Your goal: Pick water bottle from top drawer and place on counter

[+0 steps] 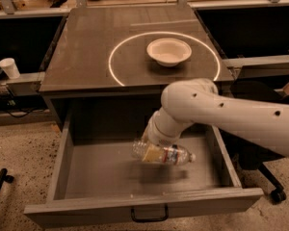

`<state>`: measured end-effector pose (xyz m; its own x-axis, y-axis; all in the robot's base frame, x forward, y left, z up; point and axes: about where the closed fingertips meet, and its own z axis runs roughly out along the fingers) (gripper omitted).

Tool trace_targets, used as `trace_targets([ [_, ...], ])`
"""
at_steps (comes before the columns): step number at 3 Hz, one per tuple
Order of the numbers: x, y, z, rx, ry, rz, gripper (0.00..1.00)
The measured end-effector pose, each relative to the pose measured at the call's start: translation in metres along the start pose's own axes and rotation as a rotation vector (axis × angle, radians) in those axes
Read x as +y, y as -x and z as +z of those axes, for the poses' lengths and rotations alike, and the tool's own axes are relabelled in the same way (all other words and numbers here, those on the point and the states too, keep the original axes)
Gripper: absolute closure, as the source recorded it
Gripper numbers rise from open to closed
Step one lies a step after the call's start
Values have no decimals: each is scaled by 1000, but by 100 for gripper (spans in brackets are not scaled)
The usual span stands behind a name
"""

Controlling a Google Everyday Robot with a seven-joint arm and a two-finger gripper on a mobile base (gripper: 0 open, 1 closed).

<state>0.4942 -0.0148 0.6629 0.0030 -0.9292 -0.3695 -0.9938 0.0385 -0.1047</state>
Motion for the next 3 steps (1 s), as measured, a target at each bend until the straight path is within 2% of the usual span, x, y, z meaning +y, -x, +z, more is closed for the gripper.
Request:
trace_targets([
  [1, -25, 15, -45, 31, -35, -94, 100],
  [2, -61, 33, -90, 82, -46, -140, 100],
  [3, -96, 53, -126, 139, -29, -154, 100],
])
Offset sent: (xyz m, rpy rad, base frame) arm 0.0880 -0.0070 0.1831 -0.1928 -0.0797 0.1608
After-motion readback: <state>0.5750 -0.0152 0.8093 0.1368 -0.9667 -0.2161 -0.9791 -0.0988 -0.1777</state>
